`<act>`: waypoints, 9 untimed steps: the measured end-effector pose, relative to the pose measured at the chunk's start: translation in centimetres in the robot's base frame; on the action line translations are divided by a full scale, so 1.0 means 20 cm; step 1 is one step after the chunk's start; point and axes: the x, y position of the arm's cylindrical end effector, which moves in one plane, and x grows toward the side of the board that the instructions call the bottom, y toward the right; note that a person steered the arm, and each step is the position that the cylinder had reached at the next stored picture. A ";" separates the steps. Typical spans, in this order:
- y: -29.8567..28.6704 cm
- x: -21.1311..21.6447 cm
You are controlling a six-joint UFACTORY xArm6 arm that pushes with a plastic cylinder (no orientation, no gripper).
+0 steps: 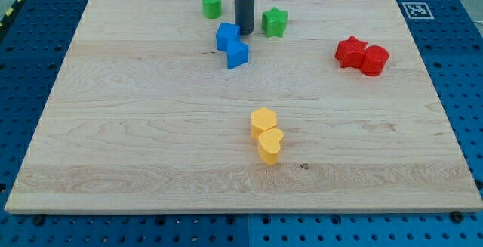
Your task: Push the green circle closer to the green star
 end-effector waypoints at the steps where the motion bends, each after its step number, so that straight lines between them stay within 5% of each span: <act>1: -0.08 0.03; 3: -0.52 -0.19; 4: -0.62 -0.47; 5: -0.60 -0.53; 9: -0.16 -0.35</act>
